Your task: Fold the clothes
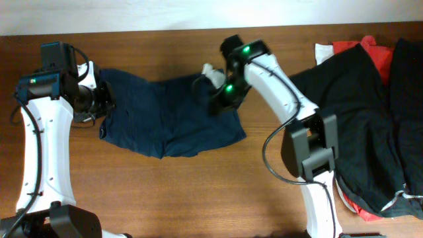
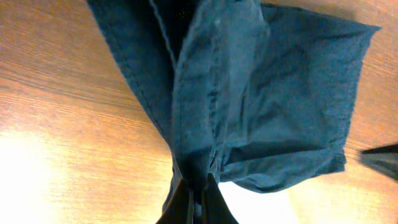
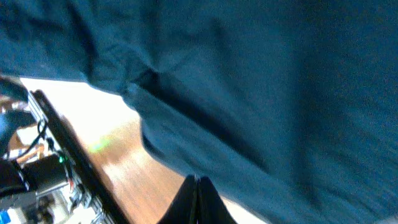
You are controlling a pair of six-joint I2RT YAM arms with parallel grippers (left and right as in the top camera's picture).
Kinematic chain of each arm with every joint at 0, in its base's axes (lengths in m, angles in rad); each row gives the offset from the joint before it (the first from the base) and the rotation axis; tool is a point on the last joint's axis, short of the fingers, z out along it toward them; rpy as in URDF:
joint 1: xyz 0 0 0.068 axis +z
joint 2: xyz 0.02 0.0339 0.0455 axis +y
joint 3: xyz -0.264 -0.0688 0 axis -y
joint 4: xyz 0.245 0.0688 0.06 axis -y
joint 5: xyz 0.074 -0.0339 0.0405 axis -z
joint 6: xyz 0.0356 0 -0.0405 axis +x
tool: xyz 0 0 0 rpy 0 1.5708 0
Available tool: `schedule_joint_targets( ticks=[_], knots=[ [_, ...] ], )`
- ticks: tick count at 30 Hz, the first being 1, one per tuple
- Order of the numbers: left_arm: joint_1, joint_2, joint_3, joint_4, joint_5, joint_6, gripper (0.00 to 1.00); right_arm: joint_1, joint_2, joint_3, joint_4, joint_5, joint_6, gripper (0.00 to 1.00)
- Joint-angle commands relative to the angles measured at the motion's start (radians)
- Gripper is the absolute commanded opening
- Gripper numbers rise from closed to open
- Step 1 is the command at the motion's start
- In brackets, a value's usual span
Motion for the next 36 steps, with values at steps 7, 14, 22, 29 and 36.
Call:
schedule_joint_targets(
  ticks=[7,14,22,29,36],
  knots=[
    [0.000,-0.013,0.023,0.015,0.061,-0.076,0.01,0.269,-0.015,-0.318,0.400,-0.078,0.092,0.04],
    [0.000,-0.013,0.023,0.023,0.480,-0.131,0.00,0.321,-0.015,-0.422,0.606,0.132,0.196,0.04],
    [0.000,-0.013,0.023,0.026,0.344,-0.228,0.01,0.272,-0.050,-0.280,0.378,0.132,0.166,0.06],
    [0.000,-0.013,0.023,0.045,0.309,-0.228,0.00,0.095,-0.105,-0.161,0.165,0.415,0.128,0.08],
    [0.000,-0.013,0.023,0.074,0.309,-0.269,0.00,-0.108,-0.093,-0.343,0.247,0.543,0.127,0.08]
  ],
)
